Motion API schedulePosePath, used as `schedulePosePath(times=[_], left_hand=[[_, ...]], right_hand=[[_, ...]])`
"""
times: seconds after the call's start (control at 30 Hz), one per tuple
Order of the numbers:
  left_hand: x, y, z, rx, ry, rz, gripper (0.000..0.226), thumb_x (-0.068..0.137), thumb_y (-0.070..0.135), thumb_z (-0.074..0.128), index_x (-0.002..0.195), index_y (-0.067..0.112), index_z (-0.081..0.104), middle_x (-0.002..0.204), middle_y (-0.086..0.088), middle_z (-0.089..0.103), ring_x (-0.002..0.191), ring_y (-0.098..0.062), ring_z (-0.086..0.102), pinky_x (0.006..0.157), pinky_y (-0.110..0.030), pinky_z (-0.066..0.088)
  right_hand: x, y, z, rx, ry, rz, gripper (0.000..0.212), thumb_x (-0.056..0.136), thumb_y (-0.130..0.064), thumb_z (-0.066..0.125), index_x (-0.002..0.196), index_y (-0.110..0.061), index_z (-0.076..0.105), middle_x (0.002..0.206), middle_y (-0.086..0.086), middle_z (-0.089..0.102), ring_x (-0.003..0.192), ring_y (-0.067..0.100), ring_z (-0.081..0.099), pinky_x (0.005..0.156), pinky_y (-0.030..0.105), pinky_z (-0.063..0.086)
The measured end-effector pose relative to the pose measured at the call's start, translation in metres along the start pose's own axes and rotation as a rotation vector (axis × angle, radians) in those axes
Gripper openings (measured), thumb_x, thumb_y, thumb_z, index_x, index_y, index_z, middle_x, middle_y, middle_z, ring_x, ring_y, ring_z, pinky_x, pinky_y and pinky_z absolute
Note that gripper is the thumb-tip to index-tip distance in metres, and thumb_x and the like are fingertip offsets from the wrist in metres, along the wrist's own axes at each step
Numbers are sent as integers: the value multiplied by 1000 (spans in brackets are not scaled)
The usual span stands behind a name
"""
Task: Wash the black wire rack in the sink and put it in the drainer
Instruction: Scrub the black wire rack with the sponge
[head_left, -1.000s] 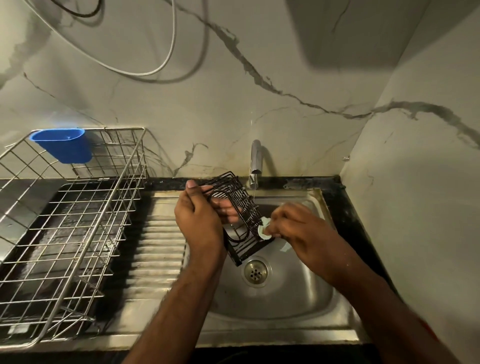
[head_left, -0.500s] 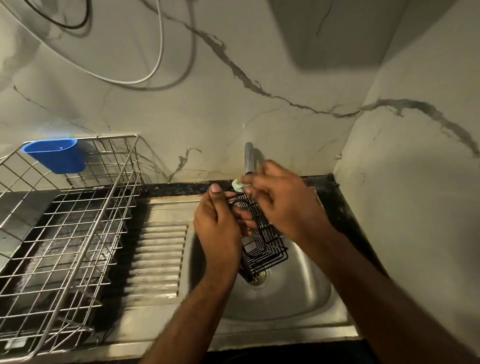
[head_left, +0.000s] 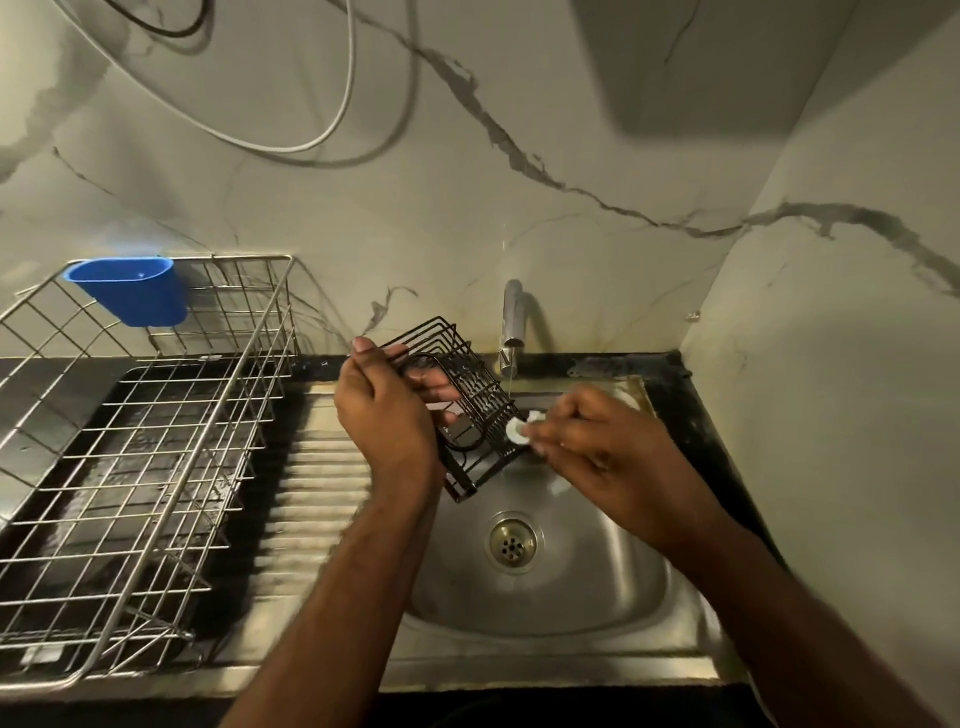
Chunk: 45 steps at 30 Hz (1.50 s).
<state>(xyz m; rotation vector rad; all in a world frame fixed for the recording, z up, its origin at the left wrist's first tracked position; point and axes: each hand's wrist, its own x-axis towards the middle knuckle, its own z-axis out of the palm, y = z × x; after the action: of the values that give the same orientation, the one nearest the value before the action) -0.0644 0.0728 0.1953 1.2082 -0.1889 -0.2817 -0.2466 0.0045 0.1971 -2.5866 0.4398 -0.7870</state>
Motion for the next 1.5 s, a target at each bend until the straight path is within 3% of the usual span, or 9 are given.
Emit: schedulePosePath(times=[0.17,0.37,0.5,0.63,0.77,0.93,1.07,1.27,1.5], left_hand=[[-6,-7,11,-74,-16,-24,41,111,35,37,86,8,56,52,-8,58,40,-20,56,42,-27,48],[1,1,2,-51,-1,-101,40,112,37,31,100,5,54,53,-4,62,39,-16,59,34,-20,40],[6,1,-4,-36,14,-80,41,112,38,30,102,5,54,55,-4,64,41,-17,61,33,-18,33],[6,-2,1,-88,29,-145,39,112,37,30,101,7,54,54,-6,62,42,-18,62,35,-18,34],[1,-3,7,-104,10,-210,38,112,35,30,95,10,53,52,-5,61,40,-17,61,35,-16,34],[15,1,-3,-176,91,-265,38,112,36,28,89,18,52,52,-1,61,44,-18,62,38,-18,34],[22,4,-6,-187,118,-283,35,112,34,29,91,18,51,51,0,62,42,-16,62,35,-15,31],[13,3,3,-326,93,-379,37,112,29,30,85,12,48,52,-5,48,38,-16,50,40,-22,47],[36,-7,-24,-343,100,-617,40,108,11,18,77,18,42,40,7,47,31,-4,47,30,-11,28]], right_hand=[[23,-37,11,39,82,-97,23,96,-18,63,116,-13,73,101,1,59,86,7,55,74,7,39],[7,-13,13,-43,-124,-137,24,97,-22,60,116,-15,71,103,-2,56,91,9,54,75,24,49],[3,16,-7,-166,-33,-134,30,85,-6,75,115,-12,74,101,3,60,90,16,59,68,37,55],[9,-9,-4,-16,137,-93,22,93,-10,67,113,-16,74,103,-8,60,93,2,58,79,11,46],[4,-28,29,-55,-84,-189,41,92,-6,40,118,-13,71,115,1,61,106,14,55,89,24,42],[-16,0,22,-184,-151,-194,33,91,-11,52,119,-20,68,114,0,55,100,14,53,71,34,55],[-11,0,10,-144,16,-153,31,91,-7,68,122,-13,70,108,4,60,98,10,53,77,21,50],[18,-37,29,-83,13,-190,42,105,-31,33,121,-14,68,119,2,61,109,15,55,90,33,51],[-11,2,41,-235,83,-129,30,87,-5,71,116,-8,70,111,5,58,97,21,59,72,37,58]])
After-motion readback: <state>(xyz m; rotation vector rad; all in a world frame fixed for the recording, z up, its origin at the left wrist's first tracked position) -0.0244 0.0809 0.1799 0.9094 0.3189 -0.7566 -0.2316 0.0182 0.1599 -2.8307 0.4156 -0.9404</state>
